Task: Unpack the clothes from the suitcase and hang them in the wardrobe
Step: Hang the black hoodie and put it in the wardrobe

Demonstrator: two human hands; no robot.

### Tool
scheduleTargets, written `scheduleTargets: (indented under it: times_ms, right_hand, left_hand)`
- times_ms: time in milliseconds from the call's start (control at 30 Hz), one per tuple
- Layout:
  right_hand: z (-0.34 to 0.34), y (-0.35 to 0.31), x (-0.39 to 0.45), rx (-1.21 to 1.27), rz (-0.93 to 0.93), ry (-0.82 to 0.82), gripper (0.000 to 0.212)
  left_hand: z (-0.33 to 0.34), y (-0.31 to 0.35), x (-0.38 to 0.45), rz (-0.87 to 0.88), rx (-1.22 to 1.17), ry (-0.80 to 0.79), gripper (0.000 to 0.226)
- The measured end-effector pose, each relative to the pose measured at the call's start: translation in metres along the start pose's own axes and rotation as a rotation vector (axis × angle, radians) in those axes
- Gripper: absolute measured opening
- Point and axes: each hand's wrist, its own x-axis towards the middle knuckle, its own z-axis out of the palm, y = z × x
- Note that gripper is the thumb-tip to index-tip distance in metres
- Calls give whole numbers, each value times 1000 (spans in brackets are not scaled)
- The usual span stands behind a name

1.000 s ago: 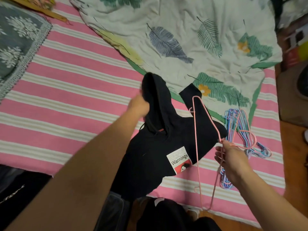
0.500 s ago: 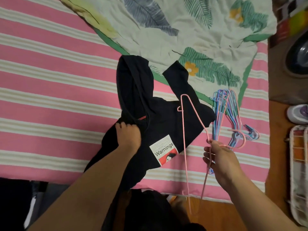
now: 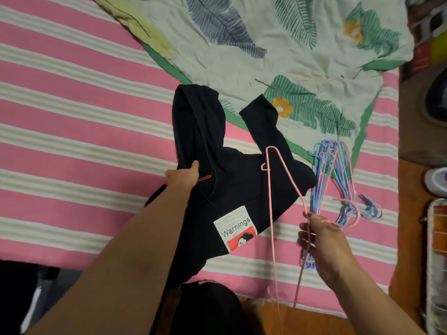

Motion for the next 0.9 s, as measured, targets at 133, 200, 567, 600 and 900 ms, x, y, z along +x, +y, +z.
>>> scheduleTargets:
  times_ms: [133,200,567,600,900]
  right_hand:
    - [1,-5,4,-16,-38,2,28]
    - [-4,-9,-1,-26,-40,-6,28]
    - [-77,-36,-61,-51,-232,-68,21]
    - [-83,-45,-67,-103,-298,-80,22]
    - [-139,-179,-109,-422,-1079,-209,18]
  left_hand:
    - [16,4,19,75,352,-25,68]
    - [15,-13,16,102,449,0,53]
    - [-79,-67,-202,-2,-1248,-257,14]
    - [-90,-74,-217,-2,-1330,-360,18]
    - [-136,-49,-403,539,-817,-312,32]
